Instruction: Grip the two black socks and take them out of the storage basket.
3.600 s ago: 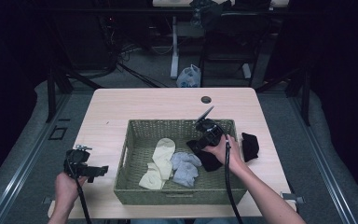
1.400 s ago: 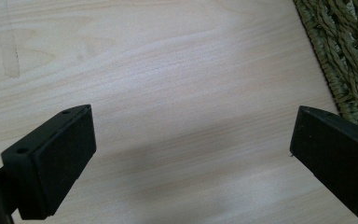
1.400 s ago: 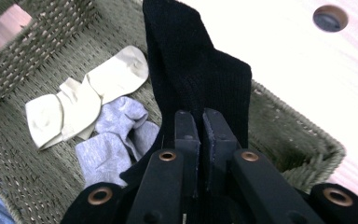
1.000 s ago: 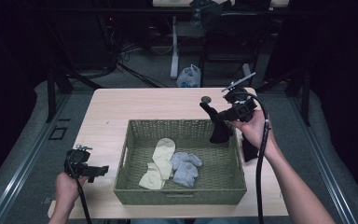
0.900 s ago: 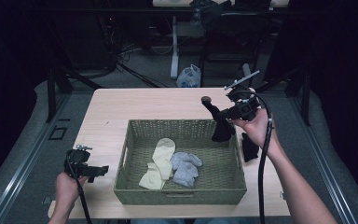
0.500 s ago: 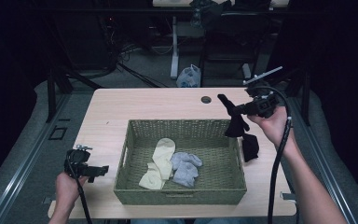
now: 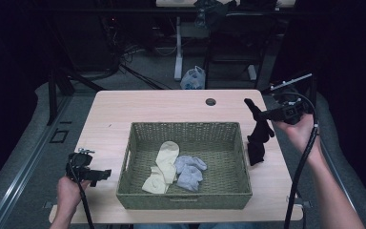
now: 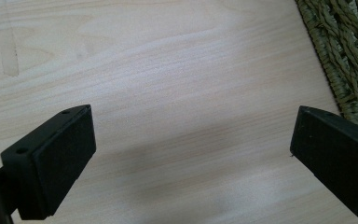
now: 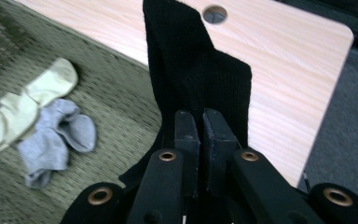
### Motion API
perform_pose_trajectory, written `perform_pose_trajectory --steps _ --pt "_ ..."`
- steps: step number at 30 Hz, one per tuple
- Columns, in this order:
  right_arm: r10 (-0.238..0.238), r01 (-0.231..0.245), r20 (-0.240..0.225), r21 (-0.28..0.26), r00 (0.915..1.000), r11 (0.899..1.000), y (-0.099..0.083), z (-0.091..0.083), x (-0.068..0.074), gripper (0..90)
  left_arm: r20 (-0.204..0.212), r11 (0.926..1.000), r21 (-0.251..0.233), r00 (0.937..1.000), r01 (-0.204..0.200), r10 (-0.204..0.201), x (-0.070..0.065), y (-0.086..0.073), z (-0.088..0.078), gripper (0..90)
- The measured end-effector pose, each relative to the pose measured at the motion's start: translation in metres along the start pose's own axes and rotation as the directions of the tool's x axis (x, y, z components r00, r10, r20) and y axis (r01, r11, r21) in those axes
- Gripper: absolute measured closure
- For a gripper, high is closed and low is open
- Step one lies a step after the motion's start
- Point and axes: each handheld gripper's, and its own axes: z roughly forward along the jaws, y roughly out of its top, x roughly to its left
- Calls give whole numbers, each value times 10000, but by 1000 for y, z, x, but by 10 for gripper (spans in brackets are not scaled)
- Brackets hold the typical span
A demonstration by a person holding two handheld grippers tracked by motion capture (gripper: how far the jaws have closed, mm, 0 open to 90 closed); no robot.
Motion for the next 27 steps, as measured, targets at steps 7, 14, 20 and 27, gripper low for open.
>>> perform_pose_trajectory --steps 7,14,20,27 --pt "590 -595 236 216 9980 9980 -21 17 -17 863 18 10000 3 10000 15 -15 0 0 0 4" --pt "1025 -1067 471 964 9936 9896 -46 53 -32 863 29 10000 14 10000 22 -22 0 0 1 4" --pt "1052 -1179 843 1635 9909 9795 -60 79 -39 862 75 9999 114 10000 28 -29 0 0 1 4" --pt "1024 -1191 818 2367 9914 9642 -69 109 -42 858 65 10000 54 10000 34 -34 0 0 2 4"
